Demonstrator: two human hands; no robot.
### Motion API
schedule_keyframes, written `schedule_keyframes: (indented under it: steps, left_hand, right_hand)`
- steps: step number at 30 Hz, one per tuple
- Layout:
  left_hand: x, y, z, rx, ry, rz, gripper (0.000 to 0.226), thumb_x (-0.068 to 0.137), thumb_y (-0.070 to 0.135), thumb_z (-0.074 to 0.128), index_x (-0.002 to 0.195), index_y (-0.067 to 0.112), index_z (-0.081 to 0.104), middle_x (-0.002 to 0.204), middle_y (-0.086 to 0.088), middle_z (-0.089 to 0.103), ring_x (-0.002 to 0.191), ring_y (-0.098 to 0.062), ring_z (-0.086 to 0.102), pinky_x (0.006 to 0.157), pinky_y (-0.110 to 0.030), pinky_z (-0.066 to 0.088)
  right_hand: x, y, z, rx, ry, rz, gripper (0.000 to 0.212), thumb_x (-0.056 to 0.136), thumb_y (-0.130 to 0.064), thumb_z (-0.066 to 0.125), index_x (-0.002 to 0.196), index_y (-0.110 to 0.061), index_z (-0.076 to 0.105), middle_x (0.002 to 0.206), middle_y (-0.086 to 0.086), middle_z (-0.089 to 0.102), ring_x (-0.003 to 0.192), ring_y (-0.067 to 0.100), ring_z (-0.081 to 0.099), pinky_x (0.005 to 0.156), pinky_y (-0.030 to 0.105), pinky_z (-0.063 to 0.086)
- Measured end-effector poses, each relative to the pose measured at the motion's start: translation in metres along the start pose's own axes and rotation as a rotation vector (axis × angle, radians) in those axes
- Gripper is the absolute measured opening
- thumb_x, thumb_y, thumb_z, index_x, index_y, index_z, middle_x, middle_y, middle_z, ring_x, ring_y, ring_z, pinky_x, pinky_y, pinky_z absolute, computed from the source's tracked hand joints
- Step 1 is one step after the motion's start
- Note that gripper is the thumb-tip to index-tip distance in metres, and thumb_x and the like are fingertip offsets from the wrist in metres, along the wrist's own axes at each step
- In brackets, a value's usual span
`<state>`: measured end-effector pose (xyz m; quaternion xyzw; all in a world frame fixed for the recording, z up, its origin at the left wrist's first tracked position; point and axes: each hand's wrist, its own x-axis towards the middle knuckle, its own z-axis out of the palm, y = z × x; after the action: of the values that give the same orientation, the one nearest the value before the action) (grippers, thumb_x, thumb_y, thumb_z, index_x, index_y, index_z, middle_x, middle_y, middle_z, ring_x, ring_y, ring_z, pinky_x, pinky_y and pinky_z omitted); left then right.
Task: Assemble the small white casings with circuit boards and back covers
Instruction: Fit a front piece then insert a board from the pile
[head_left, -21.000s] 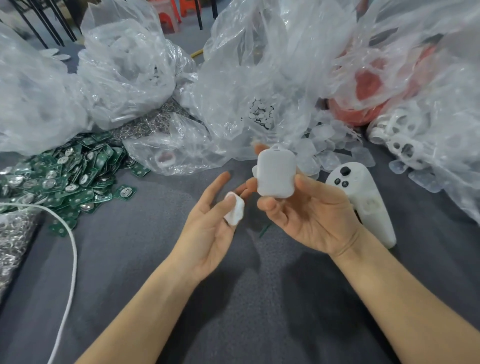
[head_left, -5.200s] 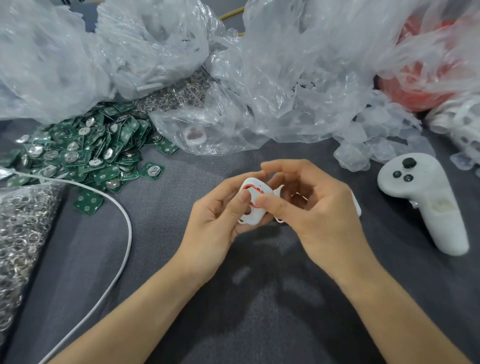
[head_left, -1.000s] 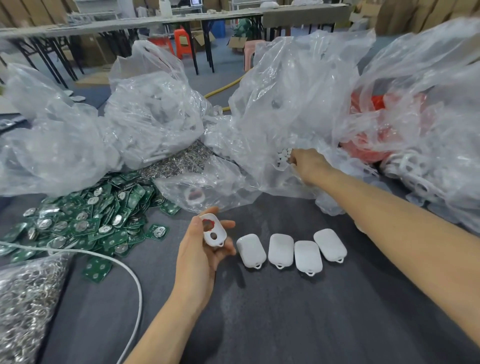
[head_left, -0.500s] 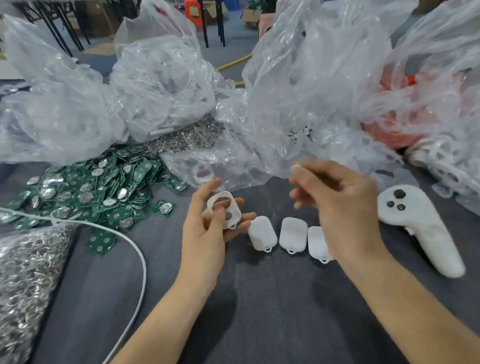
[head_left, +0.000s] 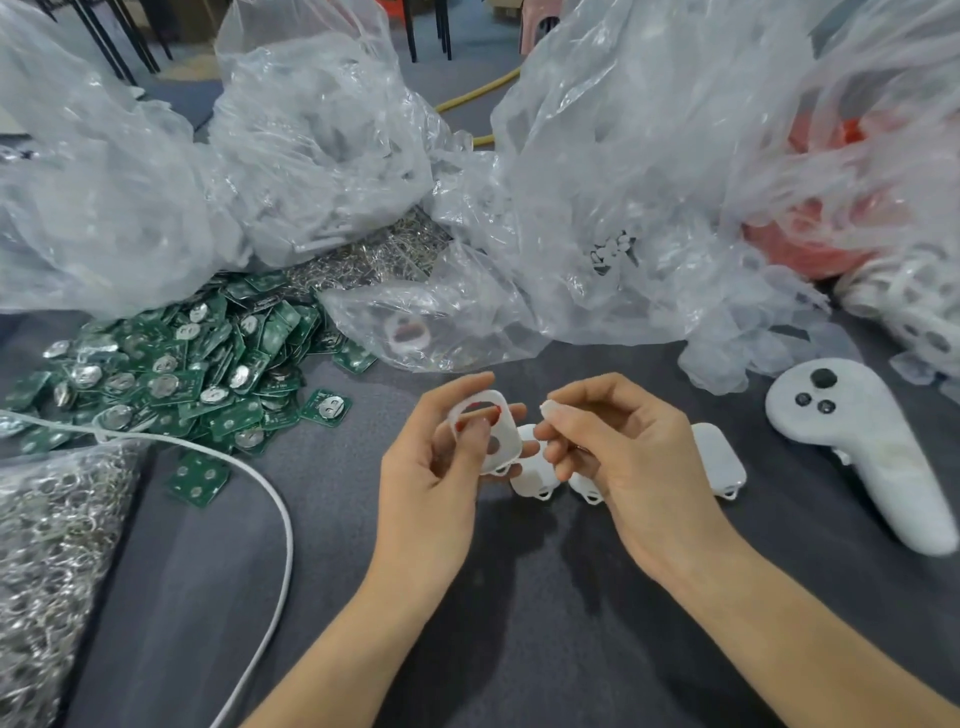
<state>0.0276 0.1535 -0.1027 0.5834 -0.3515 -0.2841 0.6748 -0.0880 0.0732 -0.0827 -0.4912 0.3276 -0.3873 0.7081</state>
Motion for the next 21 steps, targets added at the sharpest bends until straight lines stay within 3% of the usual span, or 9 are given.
schedule_keyframes:
  steps: [5,10,15,21]
  left_hand:
    - [0.0011,0.0011,-0.0011,0.031,0.052,0.017,0.023,0.094,0.002,0.053,0.103,0.017,0.067,0.098,0.009,0.075,0.092,-0.002,0.069,0.074,-0.009,0.048]
    - [0.0017,0.0004,-0.0006,-0.047,0.12,-0.023,0.015,0.085,0.02,0.061,0.097,0.015,0.069,0.09,0.0,0.075,0.08,-0.009,0.07,0.067,-0.018,0.052]
    - [-0.0002,-0.002,0.0,-0.08,0.122,-0.041,0.006,0.087,0.013,0.063,0.088,0.007,0.066,0.074,-0.003,0.072,0.068,-0.013,0.07,0.058,-0.021,0.055]
    - [-0.0039,-0.0013,0.0031,-0.133,0.059,-0.058,0.023,0.081,0.025,0.062,0.083,0.003,0.06,0.077,-0.004,0.073,0.072,-0.015,0.072,0.064,-0.023,0.057]
  right_hand:
    - [-0.0003,0.0045,0.0012,-0.077,-0.003,0.025,0.004,0.085,-0.001,0.064,0.083,-0.005,0.064,0.071,0.01,0.07,0.06,0.016,0.064,0.053,0.022,0.051]
    - [-0.0042,0.0086,0.0032,-0.186,-0.042,0.024,0.001,0.085,-0.007,0.066,0.085,-0.007,0.067,0.08,0.004,0.07,0.061,0.012,0.062,0.059,0.02,0.051]
    - [-0.005,0.0075,0.0033,-0.114,-0.05,0.021,0.005,0.084,-0.004,0.066,0.081,-0.008,0.068,0.088,0.01,0.072,0.067,0.022,0.064,0.063,0.027,0.051]
    - [-0.0057,0.0077,0.0044,-0.147,-0.051,-0.043,0.012,0.08,0.001,0.069,0.075,-0.009,0.065,0.08,0.006,0.07,0.067,0.013,0.063,0.059,0.019,0.051]
